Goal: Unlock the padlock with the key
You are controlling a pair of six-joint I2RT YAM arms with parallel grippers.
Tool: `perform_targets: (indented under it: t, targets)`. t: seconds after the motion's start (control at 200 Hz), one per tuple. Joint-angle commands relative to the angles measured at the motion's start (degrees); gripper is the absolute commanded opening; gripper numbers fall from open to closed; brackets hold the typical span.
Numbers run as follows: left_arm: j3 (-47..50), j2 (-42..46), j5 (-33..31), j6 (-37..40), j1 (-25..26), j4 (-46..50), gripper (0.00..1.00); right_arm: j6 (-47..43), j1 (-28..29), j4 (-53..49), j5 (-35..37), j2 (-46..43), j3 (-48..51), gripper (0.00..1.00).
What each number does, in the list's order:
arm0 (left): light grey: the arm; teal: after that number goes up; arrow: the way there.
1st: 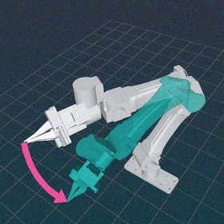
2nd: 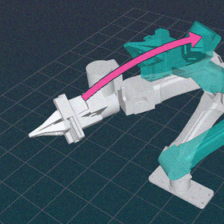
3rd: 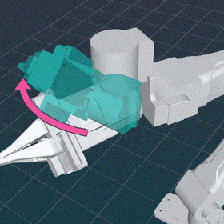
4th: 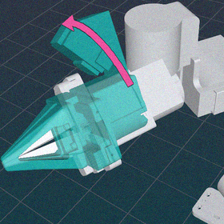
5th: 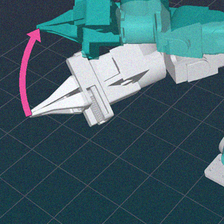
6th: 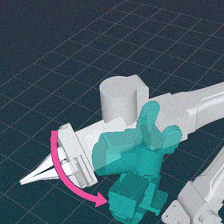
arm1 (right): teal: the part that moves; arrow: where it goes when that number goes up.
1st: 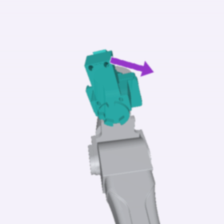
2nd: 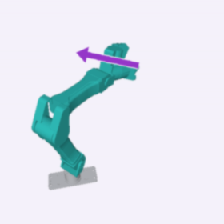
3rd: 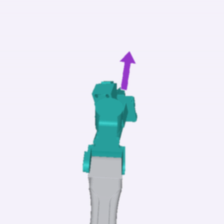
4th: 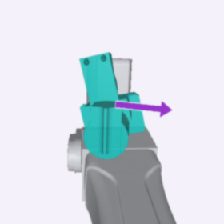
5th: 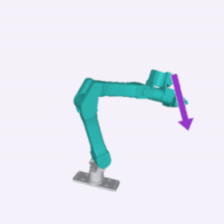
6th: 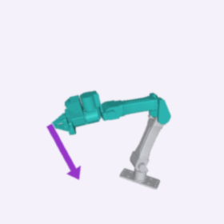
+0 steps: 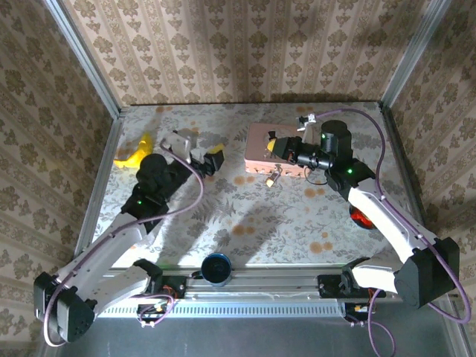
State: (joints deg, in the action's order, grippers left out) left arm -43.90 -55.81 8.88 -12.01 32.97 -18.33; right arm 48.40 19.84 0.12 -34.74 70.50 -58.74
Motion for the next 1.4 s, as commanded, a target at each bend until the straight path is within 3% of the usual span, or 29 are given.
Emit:
perform_targets:
  t: [0.0,0.075,0.16,0.34,0.465,0.54,0.645,0.78,0.84,0.955,1.095,1.395]
  targets:
    - [0.18,-4.50,17.77,-20.33,-2.06,-6.26,0.82,1.53,-0.32,3.86,0.01,-1.50,1.16,0.00]
    - [1.08,-8.11,21.81,-23.36,-2.56,-13.05,0.74,2.02,-0.31,4.00,0.10,-1.79,1.21,0.00]
    - [0.88,-11.51,24.68,-21.84,-1.82,-15.94,0.65,2.77,-0.26,3.83,0.35,-2.11,1.14,0.00]
    - [0.87,-15.45,22.31,-8.92,3.59,-17.25,0.63,4.72,-0.32,3.50,1.48,-2.81,1.28,0.00]
    - [1.29,-17.74,20.10,-11.70,2.57,-18.93,0.59,2.23,-0.32,-1.83,3.99,-3.48,0.73,0.00]
    - [2.98,-17.26,15.53,-13.84,1.81,-19.13,0.61,-3.17,0.45,-13.04,10.42,-4.30,-1.13,0.00]
    - [5.23,-14.50,4.92,-17.11,0.51,-13.73,0.73,-9.58,2.99,-27.22,22.12,-5.23,-3.12,0.00]
    - [7.11,-10.22,-6.40,-19.10,-0.16,-5.85,1.00,-14.91,7.39,-37.80,33.07,-3.11,-3.49,0.00]
    - [7.42,-8.61,-10.86,-20.16,-0.10,-2.44,1.00,-17.29,10.56,-39.70,35.92,-0.11,-3.78,0.00]
    - [7.78,-5.90,-19.76,-22.99,-0.19,4.72,1.00,-22.03,16.36,-40.54,39.19,8.42,-6.64,0.11]
    - [7.51,-2.36,-28.45,-24.65,-0.32,14.25,1.00,-28.89,18.84,-41.62,41.23,20.84,-13.34,0.20]
    - [11.36,7.03,-35.78,-25.17,-2.48,21.03,1.00,-43.45,20.17,-46.41,44.46,38.78,-26.85,0.41]
